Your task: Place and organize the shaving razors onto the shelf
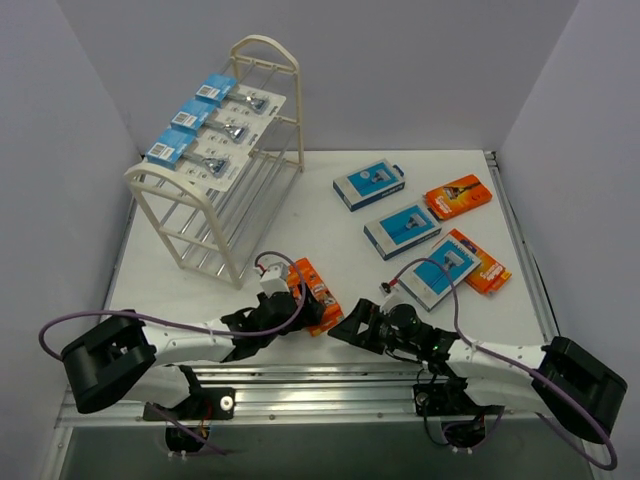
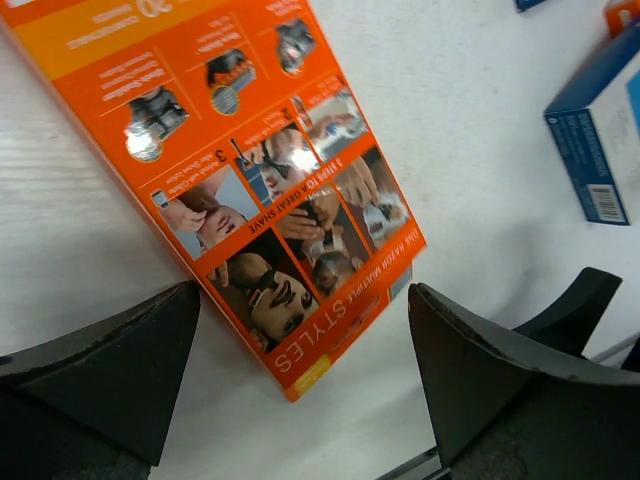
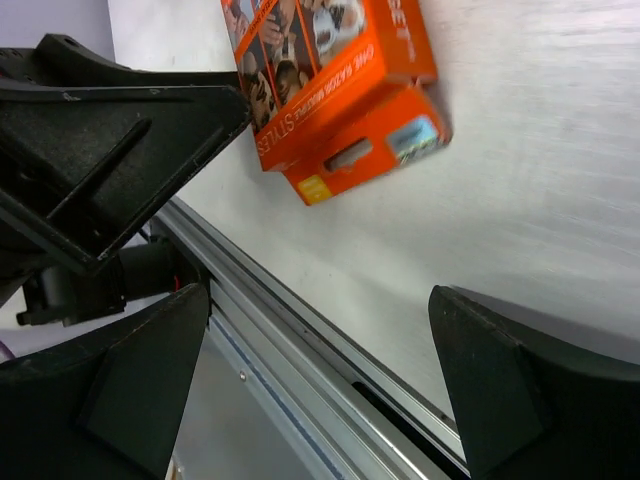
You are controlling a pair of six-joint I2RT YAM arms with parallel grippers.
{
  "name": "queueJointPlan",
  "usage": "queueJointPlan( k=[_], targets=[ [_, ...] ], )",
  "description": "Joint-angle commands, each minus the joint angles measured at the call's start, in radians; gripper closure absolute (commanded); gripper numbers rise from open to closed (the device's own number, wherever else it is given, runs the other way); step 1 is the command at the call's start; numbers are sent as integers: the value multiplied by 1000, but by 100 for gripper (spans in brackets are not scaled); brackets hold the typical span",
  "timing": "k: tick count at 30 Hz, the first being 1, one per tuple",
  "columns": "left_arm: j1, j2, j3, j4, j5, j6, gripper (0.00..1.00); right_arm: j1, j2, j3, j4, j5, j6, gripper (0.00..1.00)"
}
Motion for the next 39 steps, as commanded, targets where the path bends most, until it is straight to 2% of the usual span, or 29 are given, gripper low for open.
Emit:
queueJointPlan(
  k=[1, 5, 10, 13, 18, 21, 24, 27, 30, 31, 34, 35, 39],
  targets=[
    [-13, 43, 65, 174, 40, 16, 6, 5, -119, -33, -84, 112, 55, 11],
    [-27, 121, 102, 280, 97, 35, 6, -1, -318, -62, -213, 179, 87, 11],
    [-34, 146, 112, 347, 137, 64, 6, -34, -437, -74, -319, 213, 91, 11],
    [-31, 114, 122, 308, 131, 102, 6, -80, -408, -72, -297, 184, 71, 11],
    [-19, -36, 178, -3, 28, 177, 6, -122, -255, -69, -175, 134, 45, 11],
    [21, -102, 206, -158, -33, 200, 6, -136, -183, -56, -116, 126, 31, 12],
    [129, -119, 214, -226, 8, 199, 6, -147, -115, -31, -73, 118, 18, 12],
    [238, -87, 224, -217, 100, 274, 6, -151, -67, -17, -43, 111, 17, 12],
    [272, 2, 308, -260, 137, 332, 6, -153, -46, -14, -29, 109, 17, 12],
    [274, 53, 332, -319, 134, 340, 5, -154, -40, -14, -26, 108, 14, 12],
    [283, 135, 388, -344, 122, 361, 0, -162, -38, -16, -21, 98, 11, 12],
    [294, 153, 396, -344, 132, 361, 6, -163, -37, -17, -20, 94, 11, 12],
    [327, 229, 418, -323, 172, 371, 8, -173, -44, -28, -20, 85, 15, 12]
  ],
)
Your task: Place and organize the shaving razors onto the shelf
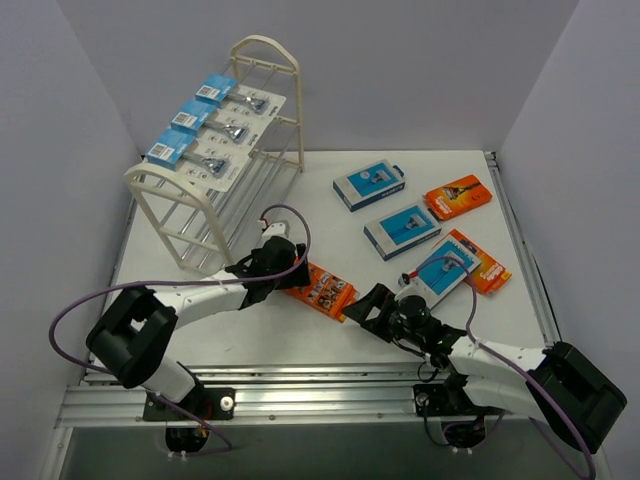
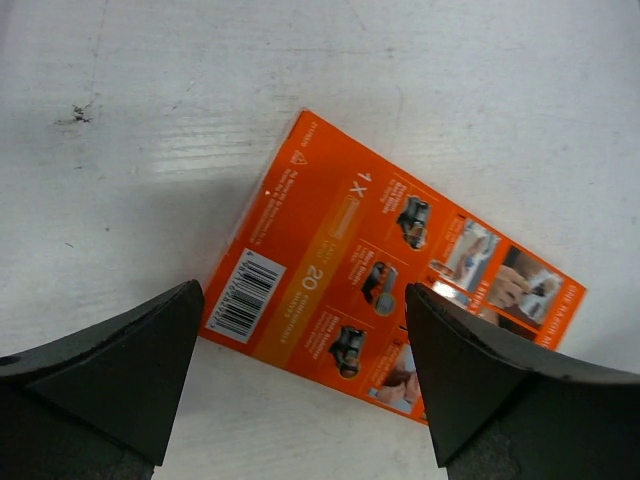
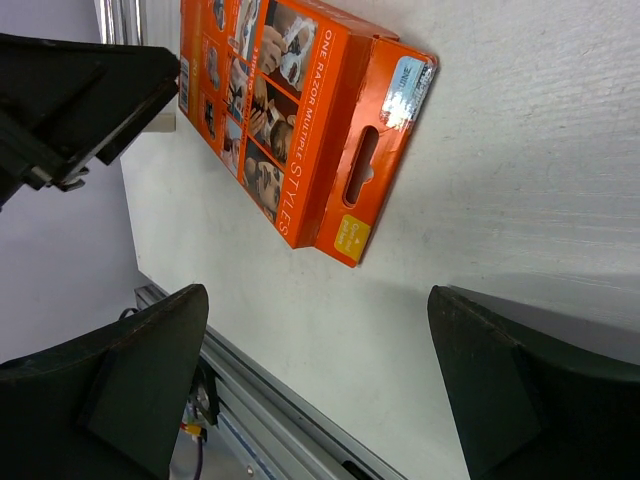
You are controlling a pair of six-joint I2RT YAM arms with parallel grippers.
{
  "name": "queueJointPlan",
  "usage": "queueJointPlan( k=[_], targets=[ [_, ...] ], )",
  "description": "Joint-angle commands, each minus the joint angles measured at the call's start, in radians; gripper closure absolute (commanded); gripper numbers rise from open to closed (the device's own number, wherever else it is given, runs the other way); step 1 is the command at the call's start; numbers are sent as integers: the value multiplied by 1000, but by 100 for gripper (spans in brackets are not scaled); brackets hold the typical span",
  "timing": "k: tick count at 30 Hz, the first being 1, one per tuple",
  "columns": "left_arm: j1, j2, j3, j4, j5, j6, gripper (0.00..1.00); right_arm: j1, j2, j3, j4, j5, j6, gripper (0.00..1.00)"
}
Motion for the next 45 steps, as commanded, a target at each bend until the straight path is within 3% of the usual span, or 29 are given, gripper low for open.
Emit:
queueJointPlan(
  k=[1, 8, 12, 15, 22, 30, 45],
  targets=[
    [35, 48, 42, -9, 51, 38, 9, -13, -2, 0, -12, -7, -16, 12],
    [72, 76, 42, 8, 79, 71, 14, -24, 1, -5, -9, -11, -22, 12],
    [98, 82, 6, 104, 157, 60, 25, -28, 36, -11, 33, -28, -14, 12],
    [111, 80, -33, 149, 208, 32, 39, -33, 58, -14, 60, -40, -12, 12],
    [106, 108, -132, 232, 267, -21, 54, -36, 47, -3, 13, -28, -31, 12],
    [101, 106, -208, 290, 314, -51, 97, -59, -97, -3, -144, 3, -57, 12],
    [92, 185, -393, 505, 350, -143, 98, -165, -157, 40, -306, -36, -138, 11]
  ],
)
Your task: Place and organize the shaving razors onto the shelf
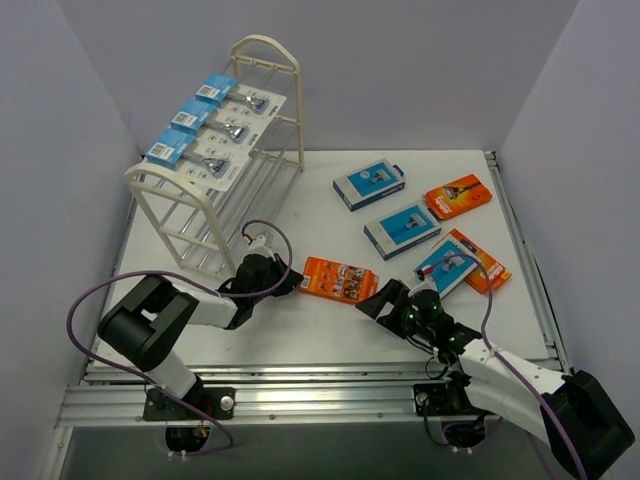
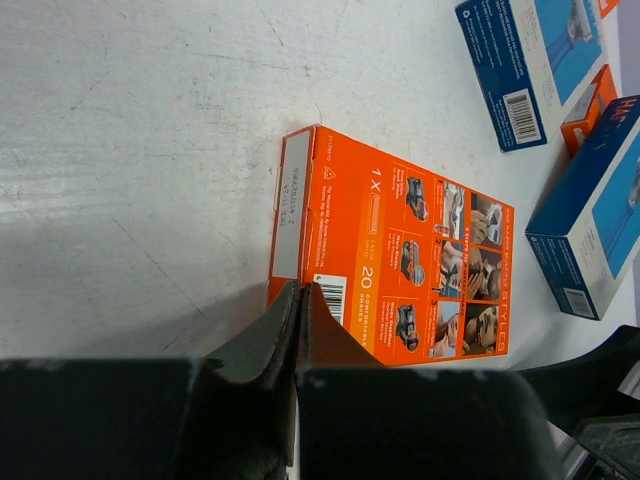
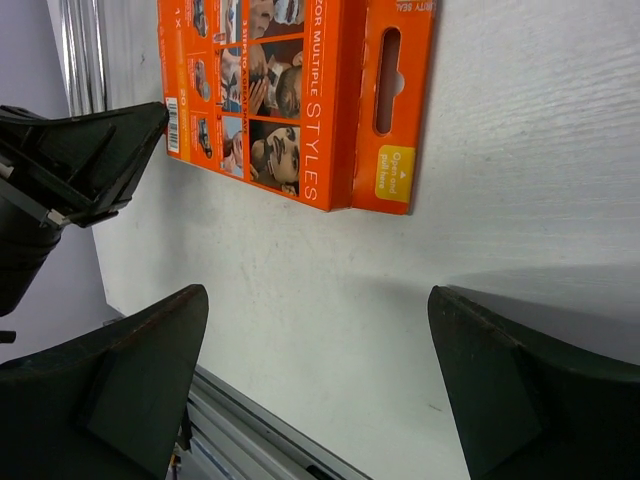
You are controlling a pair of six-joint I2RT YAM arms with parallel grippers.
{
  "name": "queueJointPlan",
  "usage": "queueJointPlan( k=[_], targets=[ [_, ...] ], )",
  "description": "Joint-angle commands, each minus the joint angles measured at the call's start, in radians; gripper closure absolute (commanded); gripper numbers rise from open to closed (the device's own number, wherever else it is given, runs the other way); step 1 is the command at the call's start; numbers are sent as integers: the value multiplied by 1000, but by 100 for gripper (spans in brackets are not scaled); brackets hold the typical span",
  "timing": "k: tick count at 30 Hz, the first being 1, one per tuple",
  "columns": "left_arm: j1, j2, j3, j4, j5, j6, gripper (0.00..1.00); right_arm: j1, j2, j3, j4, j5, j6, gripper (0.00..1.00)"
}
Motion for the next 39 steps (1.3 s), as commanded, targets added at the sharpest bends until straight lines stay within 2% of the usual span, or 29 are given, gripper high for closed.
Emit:
queueJointPlan(
  k=[1, 7, 17, 26, 33, 39],
  targets=[
    [-19, 73, -93, -170, 59, -5, 98, -31, 4, 37, -89, -4, -60, 11],
    [-19, 47, -142, -167, 32, -21, 98, -107, 60, 86, -94, -41, -112, 10],
    [-19, 53, -202, -147, 9, -39, 98, -186, 276, 147, 23, -123, -189, 12],
    [-19, 64, -242, -110, 4, -59, 98, -192, 341, 187, 54, -151, -210, 14],
    [-19, 93, -248, -101, -2, -73, 98, -195, 404, 175, 176, -211, -186, 17],
    [-19, 113, -288, -57, -13, -123, 98, -195, 447, 180, 198, -217, -193, 18]
  ],
)
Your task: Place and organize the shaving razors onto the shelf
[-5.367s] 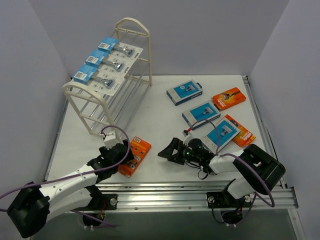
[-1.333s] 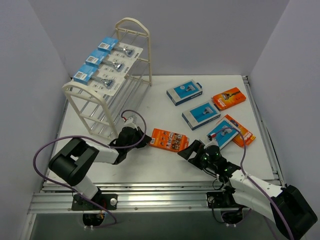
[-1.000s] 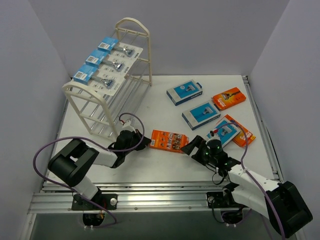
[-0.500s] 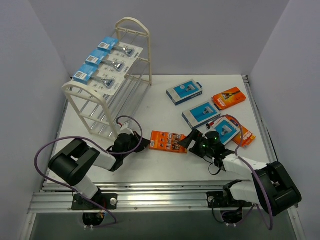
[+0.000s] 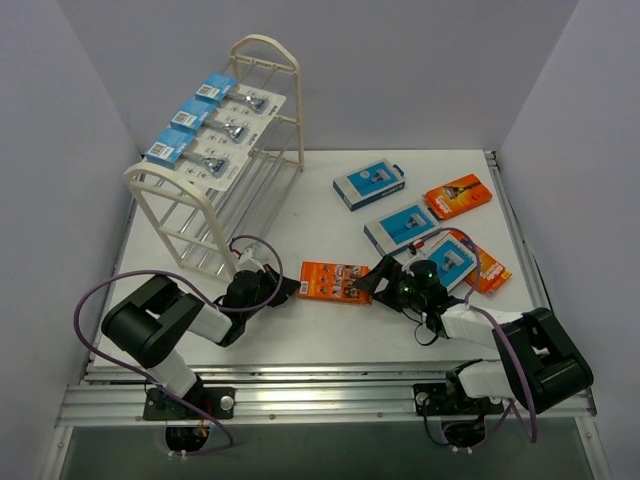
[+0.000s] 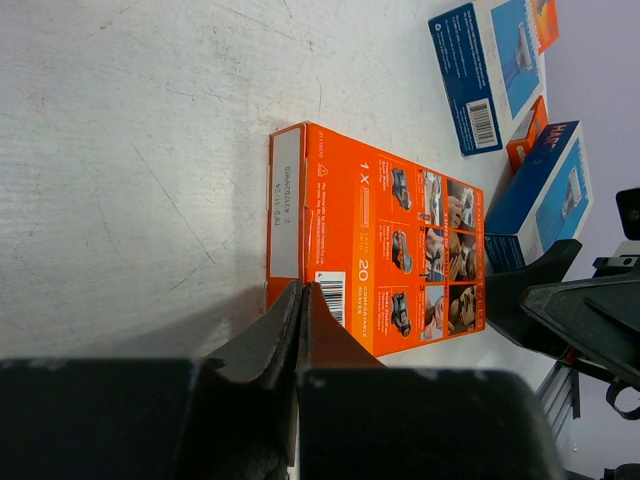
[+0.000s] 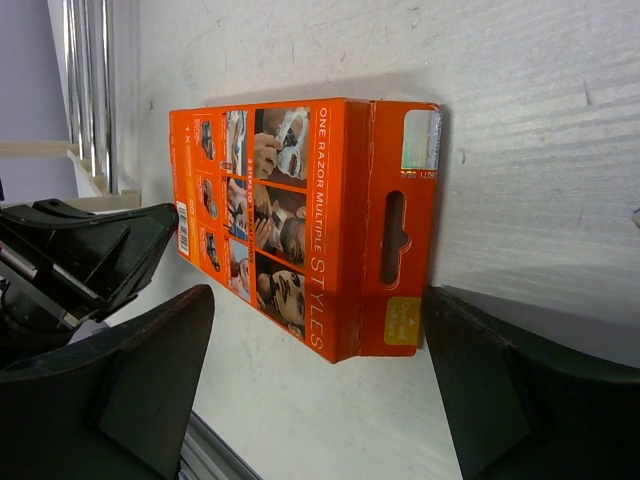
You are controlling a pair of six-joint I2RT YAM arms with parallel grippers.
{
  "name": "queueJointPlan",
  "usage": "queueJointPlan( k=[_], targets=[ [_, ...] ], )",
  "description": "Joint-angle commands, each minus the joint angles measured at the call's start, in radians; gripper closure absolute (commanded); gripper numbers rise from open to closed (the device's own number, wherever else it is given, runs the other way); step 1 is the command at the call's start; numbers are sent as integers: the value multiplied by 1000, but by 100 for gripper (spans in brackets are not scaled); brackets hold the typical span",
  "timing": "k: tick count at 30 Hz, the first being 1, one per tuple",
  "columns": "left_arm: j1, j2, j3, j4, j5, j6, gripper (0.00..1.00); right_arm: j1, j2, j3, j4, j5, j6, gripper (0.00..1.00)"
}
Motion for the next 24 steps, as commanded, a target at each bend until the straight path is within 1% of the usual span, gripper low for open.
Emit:
queueJointPlan(
  k=[1, 5, 10, 15, 19, 24],
  targets=[
    [-13, 85, -108, -353, -22, 19, 98, -2, 33, 8, -26, -12, -17, 19],
    [-15, 99, -117, -332, -25, 12, 98, -3, 43, 11, -38, -9, -27, 19],
    [-38, 91, -114, -357, -45, -5, 98, -3, 33, 22, -76, 8, -54, 19],
    [-53, 78, -119, -373, -67, -16, 98, -3, 30, 34, -99, 11, -73, 23],
    [-66, 79, -122, -371, -75, -21, 98, 0, 86, 54, -70, -17, -83, 29],
    [-78, 79, -122, -373, -85, -30, 98, 23, 146, 60, -3, -49, -77, 32]
  ],
)
